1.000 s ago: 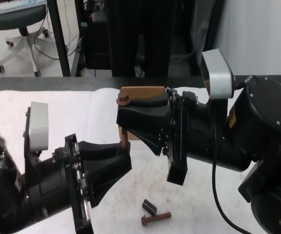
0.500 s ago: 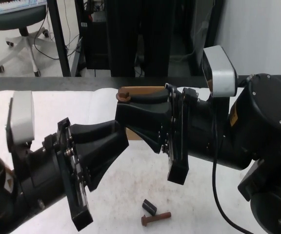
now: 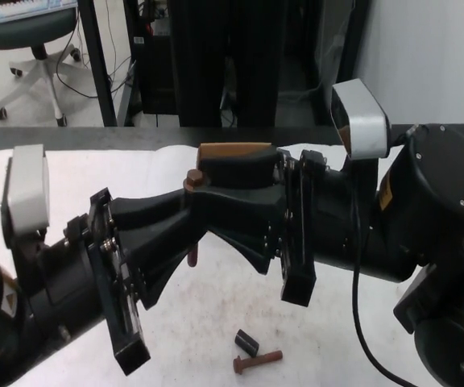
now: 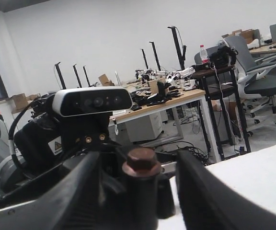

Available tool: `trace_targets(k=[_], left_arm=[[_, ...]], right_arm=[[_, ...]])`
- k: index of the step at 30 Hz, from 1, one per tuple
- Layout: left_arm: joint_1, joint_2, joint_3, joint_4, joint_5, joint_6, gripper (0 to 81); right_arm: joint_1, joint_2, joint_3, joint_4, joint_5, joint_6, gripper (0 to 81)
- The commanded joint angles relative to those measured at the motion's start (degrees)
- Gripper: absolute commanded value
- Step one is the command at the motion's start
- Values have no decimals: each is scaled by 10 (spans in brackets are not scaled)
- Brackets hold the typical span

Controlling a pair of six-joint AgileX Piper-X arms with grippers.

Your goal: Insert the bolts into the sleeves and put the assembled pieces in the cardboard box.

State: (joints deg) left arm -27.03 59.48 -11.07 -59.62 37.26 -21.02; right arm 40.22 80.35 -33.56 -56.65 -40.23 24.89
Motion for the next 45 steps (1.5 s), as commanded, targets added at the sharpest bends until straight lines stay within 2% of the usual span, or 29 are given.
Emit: trace_targets(k=[1,6,9,11,13,15,16,18,21,23,25,28,33,39,42,45], left_arm=[[0,-5,-4,-16,1,-4,2],[0,-5,-4,-14,24,-33,2],[0,-5,-4,-2,44,-48,2],[0,-5,-4,18,46,-48,2],[0,-5,-4,41,46,-48,2],[0,-5,-9,70,42,-48,2],[0,-5,-15,99,40,-50,2],[0,-5,-43,181,39,-50,2],[0,-2,-116,382,16,-15,2],[0,3,-178,509,-38,52,2],[0,21,-253,630,-128,129,2],[2,83,-377,757,-201,188,2],[1,245,-574,916,-201,210,2],[1,423,-785,1009,-201,210,2],[1,497,-868,1047,-201,210,2],[1,554,-923,1065,-201,210,2]], right_arm=[[-1,-2,0,-2,-4,4,452],[-26,-2,0,-18,0,16,452],[-52,-2,0,-67,-1,82,452],[-72,-2,0,-103,-1,131,418],[-91,-2,0,-140,-3,176,303],[-112,-2,0,-164,-5,199,78],[-122,-2,0,-171,-7,203,13],[-140,-2,0,-173,-16,211,8],[-162,-2,0,-171,-50,252,8],[-174,-3,0,-171,-77,277,8],[-185,-7,0,-159,-102,288,8],[-202,-21,0,-100,-137,287,8],[-216,-48,0,39,-173,265,8],[-216,-89,0,269,-164,189,8],[-216,-113,0,436,-102,111,8],[-216,-138,0,587,19,16,8]])
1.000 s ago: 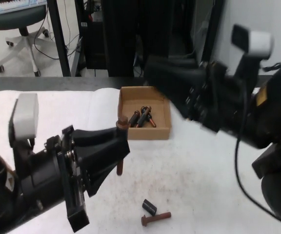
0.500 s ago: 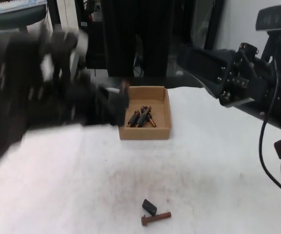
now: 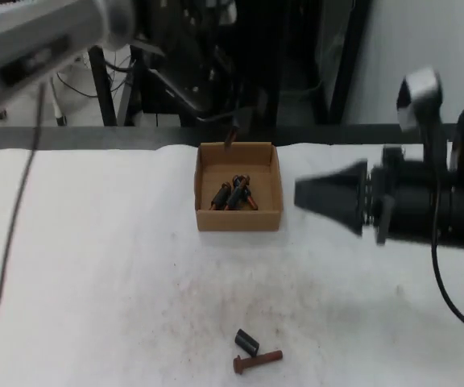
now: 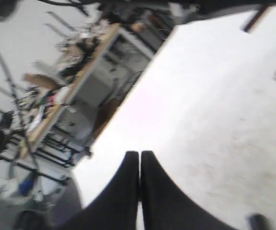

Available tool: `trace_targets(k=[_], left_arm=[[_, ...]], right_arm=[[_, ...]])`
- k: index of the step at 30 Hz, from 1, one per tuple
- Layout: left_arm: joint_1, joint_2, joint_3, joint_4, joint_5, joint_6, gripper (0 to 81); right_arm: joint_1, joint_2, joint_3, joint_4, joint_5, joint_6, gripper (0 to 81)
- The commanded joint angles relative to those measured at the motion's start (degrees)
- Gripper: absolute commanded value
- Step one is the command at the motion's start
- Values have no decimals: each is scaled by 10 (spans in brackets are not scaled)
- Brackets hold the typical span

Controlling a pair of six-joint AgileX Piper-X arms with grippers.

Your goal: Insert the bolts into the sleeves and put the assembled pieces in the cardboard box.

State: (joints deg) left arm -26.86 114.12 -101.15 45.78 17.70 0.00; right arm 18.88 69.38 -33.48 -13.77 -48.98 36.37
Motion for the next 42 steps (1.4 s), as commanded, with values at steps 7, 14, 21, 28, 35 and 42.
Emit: trace_targets(k=[7,14,21,28,35,42], left_arm=[[-1,93,-75,24,-23,0,2],[-1,129,-77,24,-27,0,2],[-1,142,-77,5,-46,17,2],[-1,142,-77,-23,-92,69,2],[-1,142,-77,-20,-92,95,167],[-1,142,-89,-14,-95,95,358]], right_arm=[[-2,-63,-1,366,282,-234,8],[-2,-73,-1,388,316,-261,8],[-2,-73,-1,388,306,-261,8],[-2,-73,-1,404,306,-261,8],[-2,-73,-1,419,291,-274,8],[-2,-73,-1,420,289,-274,8]])
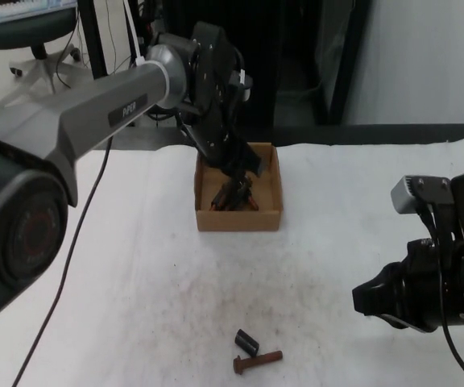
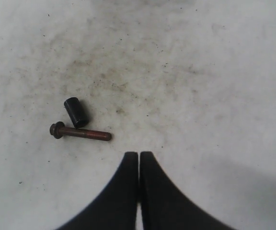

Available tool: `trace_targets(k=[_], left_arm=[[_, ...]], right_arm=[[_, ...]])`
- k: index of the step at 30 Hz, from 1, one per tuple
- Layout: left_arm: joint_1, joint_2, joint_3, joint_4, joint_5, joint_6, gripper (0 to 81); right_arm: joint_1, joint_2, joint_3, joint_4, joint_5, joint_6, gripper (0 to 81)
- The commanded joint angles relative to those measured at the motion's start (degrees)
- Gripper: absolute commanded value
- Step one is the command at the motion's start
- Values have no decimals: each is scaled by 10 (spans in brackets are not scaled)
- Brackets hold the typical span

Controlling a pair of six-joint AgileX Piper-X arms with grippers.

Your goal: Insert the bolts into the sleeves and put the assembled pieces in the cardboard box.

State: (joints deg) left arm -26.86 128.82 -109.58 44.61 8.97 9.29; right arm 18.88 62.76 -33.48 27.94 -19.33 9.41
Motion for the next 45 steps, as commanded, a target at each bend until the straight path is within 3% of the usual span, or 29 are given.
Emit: trace_targets(k=[1,8,11,13,21,26,30,35,41,45], left_arm=[[-1,-7,-9,-3,-8,2,358],[-1,-30,-66,95,-15,-21,335],[-1,-65,-68,138,-62,-9,171],[-1,-94,-63,168,-68,29,3],[-1,-242,49,238,-68,51,3],[-1,-399,234,180,-68,38,3],[-1,-563,420,78,-68,-24,3],[-1,-755,611,-72,-68,-115,3],[-1,-930,755,-167,-68,-134,3],[-1,-982,794,-133,-68,-139,3]], right_arm=[[-2,-6,-1,3,-7,-5,8],[-2,-6,-1,2,-59,-35,8],[-2,-6,-3,1,-100,-61,8],[-2,-6,-5,1,-113,-66,8],[-1,-6,-43,-33,-173,-99,1],[-1,-5,-84,-33,-173,-121,137],[10,14,-105,-32,-170,-121,249],[65,69,-122,-11,-154,-153,267],[158,137,-139,70,-42,-353,267],[192,177,-148,100,-1,-412,267]])
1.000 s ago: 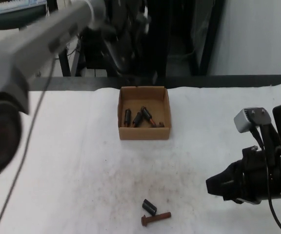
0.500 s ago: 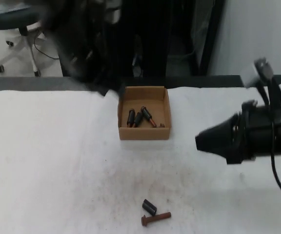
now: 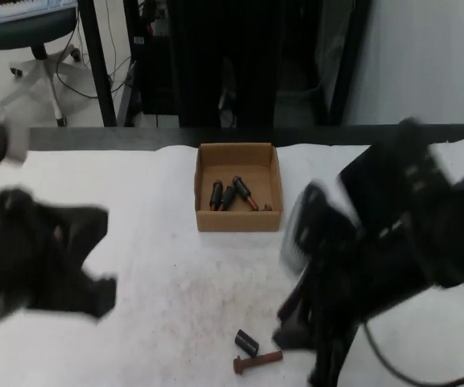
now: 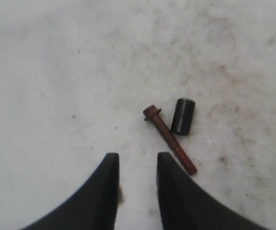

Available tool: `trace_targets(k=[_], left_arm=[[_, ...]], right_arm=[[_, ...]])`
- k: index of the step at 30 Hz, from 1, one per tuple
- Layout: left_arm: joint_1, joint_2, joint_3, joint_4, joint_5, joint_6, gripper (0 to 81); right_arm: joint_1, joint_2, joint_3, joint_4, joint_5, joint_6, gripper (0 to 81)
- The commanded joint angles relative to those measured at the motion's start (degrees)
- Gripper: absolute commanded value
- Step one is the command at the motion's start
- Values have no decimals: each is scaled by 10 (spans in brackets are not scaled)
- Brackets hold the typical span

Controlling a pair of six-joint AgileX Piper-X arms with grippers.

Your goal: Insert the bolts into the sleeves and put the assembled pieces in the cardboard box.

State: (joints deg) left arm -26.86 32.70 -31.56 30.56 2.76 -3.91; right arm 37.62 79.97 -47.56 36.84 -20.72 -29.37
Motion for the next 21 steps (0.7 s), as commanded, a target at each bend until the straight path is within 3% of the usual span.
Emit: trace_targets(k=[1,21], left_arm=[[-1,-29,20,20,-5,-9,3],[-1,-36,30,95,37,-9,3]], right_arm=[[10,14,-9,14,23,-29,267],[27,159,-74,4,110,-157,313]])
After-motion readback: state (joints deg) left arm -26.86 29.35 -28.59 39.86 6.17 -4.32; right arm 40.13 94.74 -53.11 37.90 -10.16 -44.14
